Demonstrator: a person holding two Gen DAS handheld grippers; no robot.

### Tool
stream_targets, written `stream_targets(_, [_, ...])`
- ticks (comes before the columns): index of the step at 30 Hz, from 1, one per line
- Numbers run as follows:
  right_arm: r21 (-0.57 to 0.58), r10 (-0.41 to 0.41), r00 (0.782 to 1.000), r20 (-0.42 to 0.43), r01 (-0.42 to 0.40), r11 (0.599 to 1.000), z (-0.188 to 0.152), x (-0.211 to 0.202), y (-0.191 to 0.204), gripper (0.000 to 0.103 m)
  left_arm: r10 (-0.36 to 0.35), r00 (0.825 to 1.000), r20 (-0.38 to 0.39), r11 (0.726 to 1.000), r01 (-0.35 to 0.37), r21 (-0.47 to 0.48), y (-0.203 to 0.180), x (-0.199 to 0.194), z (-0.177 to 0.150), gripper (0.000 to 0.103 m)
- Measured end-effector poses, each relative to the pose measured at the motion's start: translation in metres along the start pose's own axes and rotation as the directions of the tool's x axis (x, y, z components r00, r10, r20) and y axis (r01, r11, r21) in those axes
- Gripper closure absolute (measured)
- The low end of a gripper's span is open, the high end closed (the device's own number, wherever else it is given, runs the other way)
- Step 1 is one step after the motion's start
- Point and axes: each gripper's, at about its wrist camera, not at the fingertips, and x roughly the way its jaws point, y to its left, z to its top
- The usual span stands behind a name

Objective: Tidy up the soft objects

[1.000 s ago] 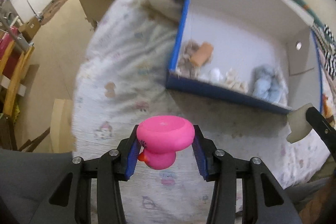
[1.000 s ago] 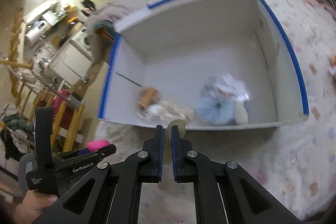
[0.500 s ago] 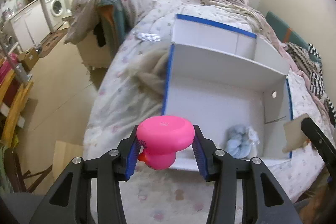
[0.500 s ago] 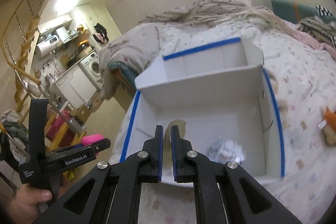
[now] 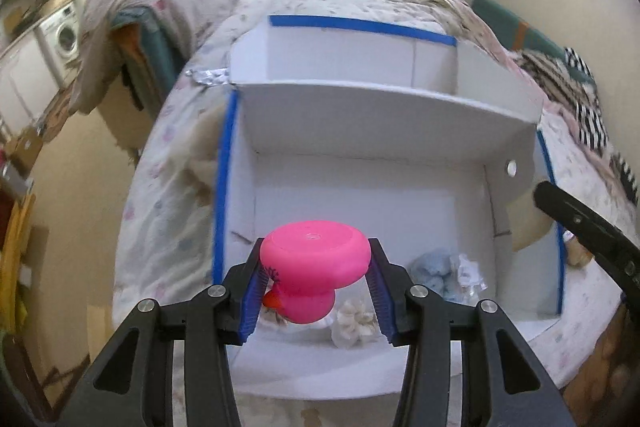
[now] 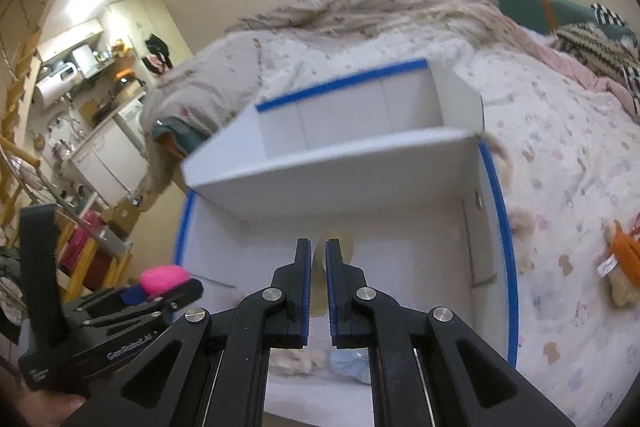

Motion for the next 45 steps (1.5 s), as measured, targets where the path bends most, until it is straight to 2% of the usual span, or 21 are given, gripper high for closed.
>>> stream_targets(3, [0.014, -0.021, 0.998, -0.062, 0.022, 1.000, -0.010, 0.020, -0.009, 0.094, 0.011, 1.000, -0.019, 1.000, -0.011, 0.025, -0.004, 0.018, -0.007, 0.060])
stream_targets(9, [-0.013, -0.051, 0.987, -0.151, 0.049, 0.999, -0.024, 0.045, -0.010, 0.094, 0.014, 0.998, -0.053, 1.000, -0.014, -0.003, -0.002, 0.036, -0.009, 0.060])
stream_targets(16, [-0.010, -0.086, 0.973, -0.216, 0.086, 0.996, -0.032, 0.062, -0.015, 0.094, 0.015, 0.997, -0.075, 1.000, -0.015, -0.004, -0.002, 0.045, -0.010, 0.060])
stream_targets(20, [-0.015, -0.113, 0.968, -0.223, 0.112, 0.994, -0.034, 0.063, -0.017, 0.093, 0.027, 0.996, -0.080, 1.000, -0.027, 0.001, -0.003, 0.047, -0.012, 0.059])
stream_targets(22, [-0.010, -0.138, 0.964, -0.226, 0.140, 0.990, -0.035, 0.064, -0.021, 0.093, 0.001, 0.995, -0.096, 1.000, -0.001, -0.003, -0.003, 0.049, -0.012, 0.056])
stream_targets(25, [0.020, -0.140, 0.963, -0.232, 0.148, 0.989, -0.035, 0.063, -0.028, 0.088, 0.022, 0.996, -0.083, 1.000, -0.022, 0.000, -0.003, 0.047, -0.013, 0.041])
stream_targets(29, [0.035, -0.152, 0.962, -0.227, 0.163, 0.986, -0.033, 0.062, -0.030, 0.085, 0.021, 0.998, -0.062, 1.000, -0.021, -0.002, -0.002, 0.041, -0.012, 0.038])
stream_targets(30, [0.037, -0.150, 0.963, -0.225, 0.163, 0.986, -0.033, 0.061, -0.030, 0.081, 0.019, 0.998, -0.058, 1.000, -0.020, -0.007, -0.001, 0.040, -0.011, 0.037])
stream_targets(32, [0.042, -0.143, 0.965, -0.219, 0.156, 0.987, -0.032, 0.059, -0.029, 0.066, 0.021, 0.998, -0.052, 1.000, -0.022, -0.013, 0.000, 0.038, -0.010, 0.037])
stream_targets(33, [0.044, -0.139, 0.968, -0.210, 0.151, 0.988, -0.031, 0.058, -0.029, 0.045, 0.023, 0.999, -0.050, 1.000, -0.023, -0.014, 0.000, 0.038, -0.010, 0.037])
stream_targets(34, [0.048, -0.134, 0.970, -0.203, 0.147, 0.988, -0.029, 0.057, -0.028, 0.031, 0.024, 0.999, -0.047, 1.000, -0.025, -0.015, 0.001, 0.037, -0.009, 0.037])
stream_targets(39, [0.068, -0.103, 0.982, -0.158, 0.115, 0.991, -0.024, 0.050, -0.028, 0.027, 0.013, 0.999, -0.030, 1.000, -0.014, -0.019, 0.002, 0.031, -0.008, 0.037])
stream_targets(41, [0.075, -0.118, 0.982, -0.147, 0.130, 0.989, -0.024, 0.049, -0.029, 0.025, 0.014, 1.000, -0.025, 1.000, -0.015, -0.016, 0.001, 0.029, -0.008, 0.037])
stream_targets(45, [0.082, -0.140, 0.977, -0.162, 0.154, 0.985, -0.026, 0.049, -0.027, 0.000, 0.035, 0.999, -0.008, 0.999, -0.035, -0.021, 0.002, 0.022, -0.009, 0.037])
